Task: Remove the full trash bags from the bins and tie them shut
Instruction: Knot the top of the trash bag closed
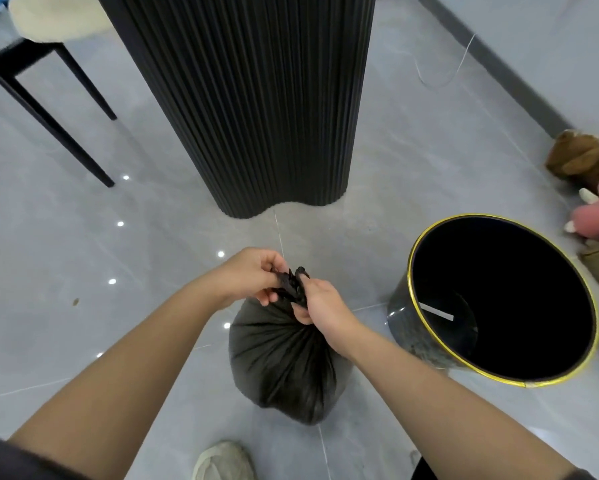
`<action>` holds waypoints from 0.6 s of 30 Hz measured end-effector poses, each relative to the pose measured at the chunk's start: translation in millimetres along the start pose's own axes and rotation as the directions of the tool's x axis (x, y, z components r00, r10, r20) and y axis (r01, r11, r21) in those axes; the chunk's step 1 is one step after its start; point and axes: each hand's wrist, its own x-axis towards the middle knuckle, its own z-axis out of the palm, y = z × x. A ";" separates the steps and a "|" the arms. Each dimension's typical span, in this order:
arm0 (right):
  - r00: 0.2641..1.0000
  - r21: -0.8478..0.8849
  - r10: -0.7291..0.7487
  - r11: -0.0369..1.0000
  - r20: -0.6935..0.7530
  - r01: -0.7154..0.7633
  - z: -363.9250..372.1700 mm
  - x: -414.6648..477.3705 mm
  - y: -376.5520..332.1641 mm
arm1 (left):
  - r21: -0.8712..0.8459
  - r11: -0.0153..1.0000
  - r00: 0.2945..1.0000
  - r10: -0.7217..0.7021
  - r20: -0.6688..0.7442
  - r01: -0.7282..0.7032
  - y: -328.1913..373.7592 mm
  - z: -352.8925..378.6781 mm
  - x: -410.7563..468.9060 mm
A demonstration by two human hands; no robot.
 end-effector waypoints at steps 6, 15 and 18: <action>1.000 -0.043 0.005 0.999 0.011 -0.004 -4.2 -3.1 -0.6 | -0.168 0.985 0.981 0.059 0.182 -0.028 -7.6 7.7 -18.8; 0.961 -0.152 -0.053 0.984 0.272 0.097 -26.7 0.7 7.9 | -0.162 0.983 0.995 0.084 -0.050 -0.091 -20.4 27.1 -7.4; 0.927 -0.461 -0.086 0.848 0.366 0.261 -42.1 2.5 12.8 | -0.199 0.975 0.993 0.079 -0.082 -0.094 -22.5 17.8 -6.0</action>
